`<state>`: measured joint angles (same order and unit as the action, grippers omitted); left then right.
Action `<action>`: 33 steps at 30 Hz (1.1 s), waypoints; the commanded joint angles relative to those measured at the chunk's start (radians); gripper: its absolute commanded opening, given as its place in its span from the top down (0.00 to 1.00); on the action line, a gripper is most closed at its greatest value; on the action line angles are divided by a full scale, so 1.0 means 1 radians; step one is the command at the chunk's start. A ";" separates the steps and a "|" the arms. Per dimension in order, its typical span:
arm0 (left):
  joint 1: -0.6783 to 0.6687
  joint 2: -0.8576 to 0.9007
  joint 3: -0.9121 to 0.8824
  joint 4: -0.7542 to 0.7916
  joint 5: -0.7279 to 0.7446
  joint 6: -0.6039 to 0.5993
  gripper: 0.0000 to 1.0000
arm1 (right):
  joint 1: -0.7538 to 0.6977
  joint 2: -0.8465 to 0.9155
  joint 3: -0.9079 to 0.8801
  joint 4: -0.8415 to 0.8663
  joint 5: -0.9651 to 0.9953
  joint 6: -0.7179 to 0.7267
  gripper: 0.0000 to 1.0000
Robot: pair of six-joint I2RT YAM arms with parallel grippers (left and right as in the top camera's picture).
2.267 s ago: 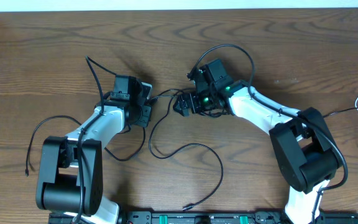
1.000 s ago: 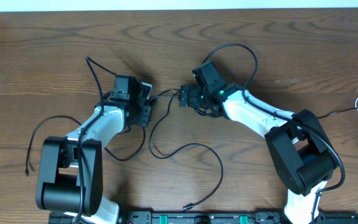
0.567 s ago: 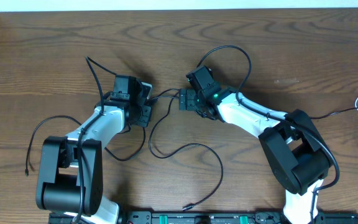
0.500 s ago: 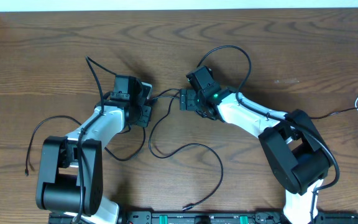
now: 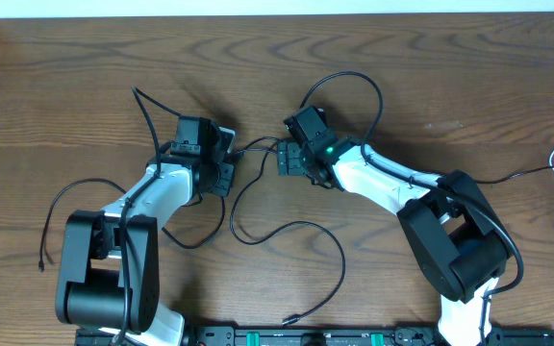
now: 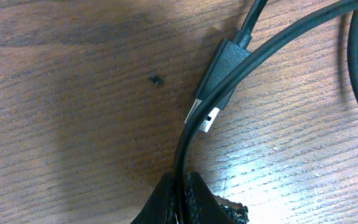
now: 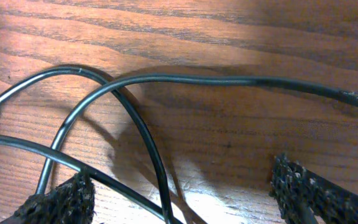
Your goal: Untangle cables
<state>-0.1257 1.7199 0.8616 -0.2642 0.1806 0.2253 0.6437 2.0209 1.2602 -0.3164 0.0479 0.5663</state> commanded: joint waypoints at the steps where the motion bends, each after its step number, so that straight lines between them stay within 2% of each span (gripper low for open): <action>1: 0.000 0.010 -0.010 0.000 -0.005 0.002 0.92 | 0.006 0.056 -0.013 -0.024 -0.009 0.001 0.11; 11: 0.000 0.010 -0.010 0.000 -0.005 0.002 0.93 | 0.006 0.060 -0.013 -0.030 -0.029 0.001 0.11; 17: 0.000 0.010 -0.010 0.000 -0.006 0.002 0.92 | 0.001 0.059 -0.013 0.022 -0.183 -0.061 0.05; 27: 0.000 0.010 -0.010 0.004 -0.006 0.002 0.92 | -0.099 0.032 -0.011 0.041 -0.459 -0.077 0.03; 33: 0.000 0.010 -0.010 0.008 -0.006 0.002 0.92 | -0.153 0.012 -0.011 0.068 -0.458 -0.021 0.01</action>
<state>-0.1257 1.7199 0.8616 -0.2604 0.1806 0.2253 0.5102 2.0243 1.2648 -0.2527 -0.3832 0.5102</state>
